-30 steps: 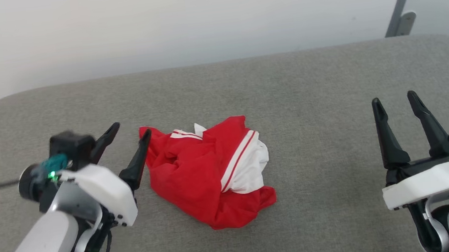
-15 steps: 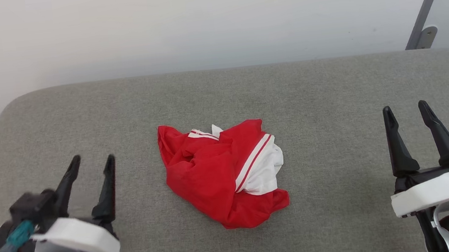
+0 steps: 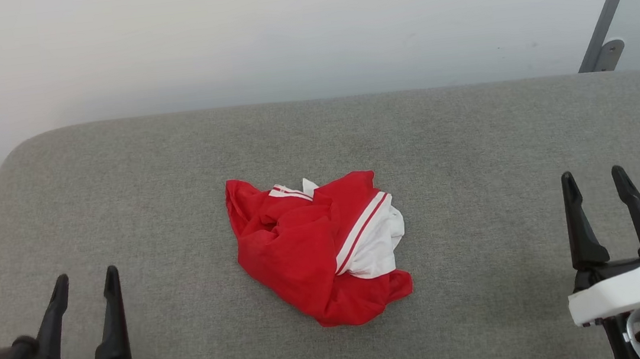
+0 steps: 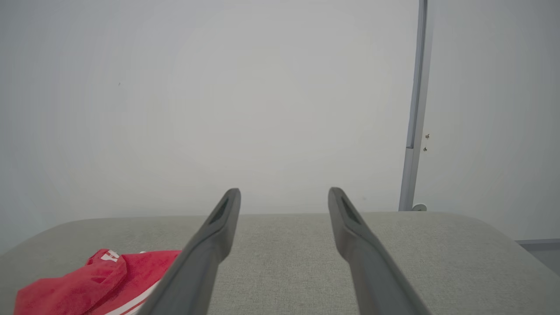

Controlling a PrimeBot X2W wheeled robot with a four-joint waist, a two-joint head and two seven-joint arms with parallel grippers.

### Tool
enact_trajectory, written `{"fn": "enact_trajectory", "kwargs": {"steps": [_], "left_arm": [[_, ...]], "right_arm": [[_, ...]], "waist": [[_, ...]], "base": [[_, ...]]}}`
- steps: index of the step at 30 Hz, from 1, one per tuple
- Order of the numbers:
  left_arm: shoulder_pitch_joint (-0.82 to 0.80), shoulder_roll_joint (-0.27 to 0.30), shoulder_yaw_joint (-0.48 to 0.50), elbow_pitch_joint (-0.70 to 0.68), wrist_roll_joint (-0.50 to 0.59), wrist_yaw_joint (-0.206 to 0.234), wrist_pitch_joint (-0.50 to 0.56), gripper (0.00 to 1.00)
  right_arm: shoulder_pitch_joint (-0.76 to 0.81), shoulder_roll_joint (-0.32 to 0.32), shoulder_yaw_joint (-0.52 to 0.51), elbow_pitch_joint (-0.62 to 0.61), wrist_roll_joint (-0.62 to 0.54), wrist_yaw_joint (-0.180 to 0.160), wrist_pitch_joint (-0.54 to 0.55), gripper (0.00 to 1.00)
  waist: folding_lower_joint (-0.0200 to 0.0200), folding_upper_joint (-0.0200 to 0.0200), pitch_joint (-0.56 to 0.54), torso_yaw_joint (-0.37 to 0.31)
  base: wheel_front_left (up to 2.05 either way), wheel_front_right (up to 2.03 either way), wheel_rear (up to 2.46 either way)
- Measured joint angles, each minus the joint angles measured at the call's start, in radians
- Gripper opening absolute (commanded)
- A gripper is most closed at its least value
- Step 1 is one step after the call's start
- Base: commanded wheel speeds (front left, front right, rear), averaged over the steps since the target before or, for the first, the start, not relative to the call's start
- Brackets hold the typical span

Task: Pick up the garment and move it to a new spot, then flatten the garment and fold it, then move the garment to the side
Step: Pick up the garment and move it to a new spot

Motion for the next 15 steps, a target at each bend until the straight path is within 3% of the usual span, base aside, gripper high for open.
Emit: {"fn": "enact_trajectory", "kwargs": {"steps": [10, 15], "left_arm": [[0.063, -0.137, 0.108, -0.008, 0.113, -0.086, 0.0, 1.0], [0.065, -0.175, 0.145, -0.001, 0.153, -0.123, 0.0, 1.0]], "right_arm": [[0.019, 0.005, -0.006, 0.025, -0.013, 0.0, -0.017, 1.0], [0.024, 0.006, -0.007, 0.032, -0.016, 0.0, -0.017, 1.0]], "waist": [[0.0, 0.0, -0.011, -0.007], [0.0, 0.0, -0.014, -0.008]], "base": [[0.0, 0.0, 0.0], [0.0, 0.0, 0.0]]}}
